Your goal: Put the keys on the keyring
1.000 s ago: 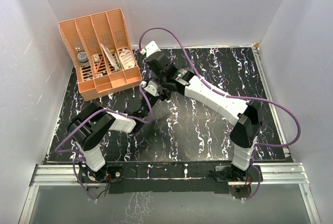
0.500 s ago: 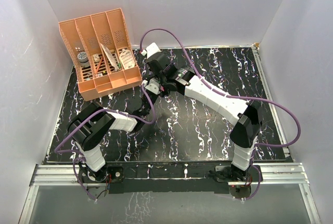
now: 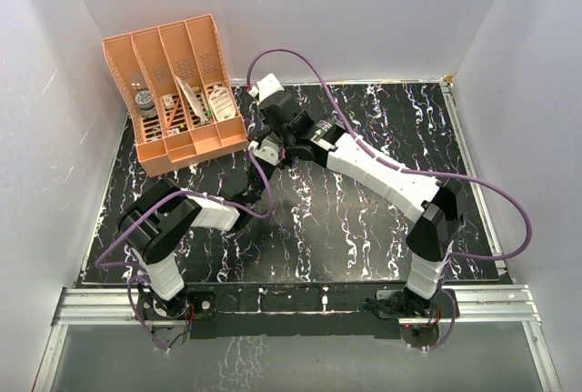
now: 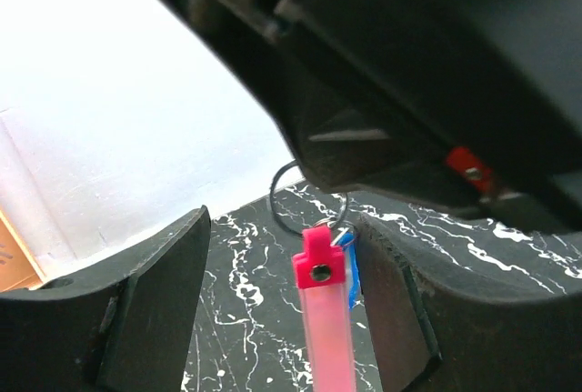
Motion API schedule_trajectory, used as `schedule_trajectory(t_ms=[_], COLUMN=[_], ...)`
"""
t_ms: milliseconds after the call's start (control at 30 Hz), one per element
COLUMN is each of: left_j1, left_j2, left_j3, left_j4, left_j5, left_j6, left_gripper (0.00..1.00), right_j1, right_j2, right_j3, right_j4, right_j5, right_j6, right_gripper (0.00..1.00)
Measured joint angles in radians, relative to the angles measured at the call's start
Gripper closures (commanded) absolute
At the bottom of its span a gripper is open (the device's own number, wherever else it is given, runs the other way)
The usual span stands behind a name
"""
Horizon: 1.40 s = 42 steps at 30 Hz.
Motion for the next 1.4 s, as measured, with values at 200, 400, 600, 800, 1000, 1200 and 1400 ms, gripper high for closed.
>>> schedule_trajectory(t_ms=[200,400,600,800,1000,1200,1400], left_j1=[0.000,0.000,0.000,0.000,0.000,0.000,0.000], left_j2=[-0.003,-0.012,-0.017,-0.019,-0.026,-0.032,-0.033], left_j3=[-0.016,-0.018,-0.018,-0.018,-0.030,-0.033,-0.043], left_j4=[0.000,0.000,0.000,-0.001,0.000,0.000,0.000], left_j5=[-0.017,-0.032,-0.036,-0.036,-0.049,-0.064,-0.084], left_j6=[0.029,0.047,0.050,0.042,0.042,0.039,0.040], left_gripper=[0.38,0.38,0.38,0.38,0.38,0.37,0.37], right_j1=[0.000,0.000,0.000,0.000,0.000,0.000,0.000], right_j2=[-0.028,-0.051,-0.053,-0.053,-0.054,-0.057,-0.066], right_j3=[-0.027,-0.045,-0.055,-0.058,-0.060,-0.060,-0.060], right_j4=[-0.004,-0.001,0.000,0.000,0.000,-0.001,-0.003], right_j5=[0.005,0.011,0.014,0.017,0.019,0.026,0.037], right_j6=[-0.010,-0.011,-0.011,-0.012,-0.016,-0.033,-0.040], right_gripper=[1.00,1.00,1.00,1.00,1.00,1.00,1.00])
